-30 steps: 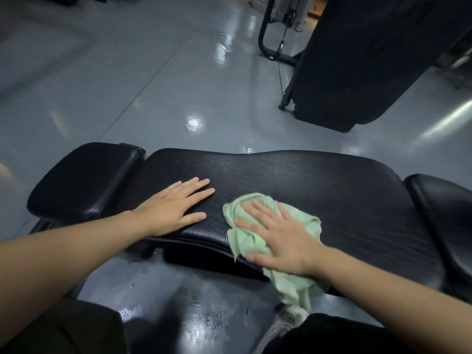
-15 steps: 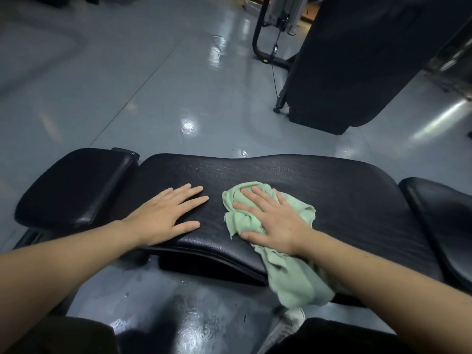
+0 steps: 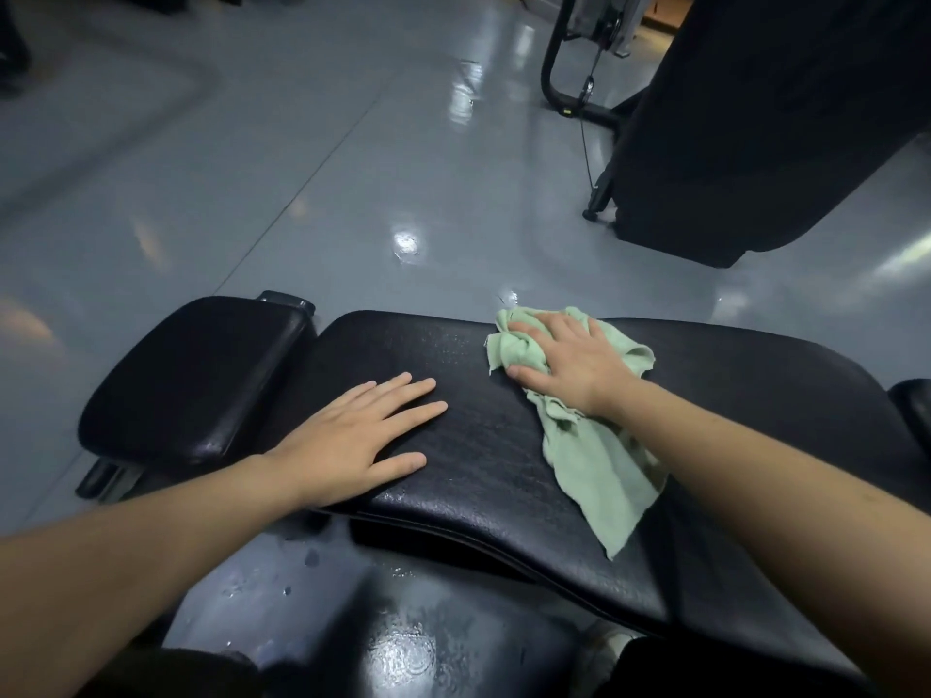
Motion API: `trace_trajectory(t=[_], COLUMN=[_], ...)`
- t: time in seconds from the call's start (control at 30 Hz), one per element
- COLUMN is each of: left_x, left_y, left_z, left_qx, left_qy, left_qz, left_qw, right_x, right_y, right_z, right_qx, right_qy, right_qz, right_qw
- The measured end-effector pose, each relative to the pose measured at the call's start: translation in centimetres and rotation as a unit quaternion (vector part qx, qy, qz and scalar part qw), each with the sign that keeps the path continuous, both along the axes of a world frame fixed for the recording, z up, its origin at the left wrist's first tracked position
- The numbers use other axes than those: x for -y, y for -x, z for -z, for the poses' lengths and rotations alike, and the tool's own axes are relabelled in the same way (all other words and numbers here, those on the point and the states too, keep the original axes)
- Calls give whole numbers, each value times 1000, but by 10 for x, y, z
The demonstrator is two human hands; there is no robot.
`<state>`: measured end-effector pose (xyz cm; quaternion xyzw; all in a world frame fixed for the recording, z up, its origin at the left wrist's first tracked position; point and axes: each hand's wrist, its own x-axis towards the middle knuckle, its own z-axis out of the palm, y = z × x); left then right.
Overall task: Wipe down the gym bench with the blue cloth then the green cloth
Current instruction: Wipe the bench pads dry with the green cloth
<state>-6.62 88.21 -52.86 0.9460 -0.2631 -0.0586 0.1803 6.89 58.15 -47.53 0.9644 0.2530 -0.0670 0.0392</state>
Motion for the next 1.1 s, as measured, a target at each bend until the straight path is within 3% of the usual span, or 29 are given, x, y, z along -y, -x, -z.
trace_trajectory(t=[0.23, 0.67, 0.9, 1.1], left_x=[-18, -39, -39, -37], left_y=[-2, 6, 3, 5], left_z=[1, 9, 6, 1], left_qx=[-9, 14, 15, -6], left_qy=[10, -3, -9, -16], left_qz=[5, 25, 27, 17], left_qw=[1000, 1000, 999, 1000], right_x=[-51, -181, -152, -60], right_y=[-18, -38, -36, -32], right_z=[11, 42, 36, 16], right_qx=[8, -38, -35, -14], right_qy=[35, -10, -28, -12], right_qz=[7, -37, -40, 4], right_qw=[999, 999, 998, 1000])
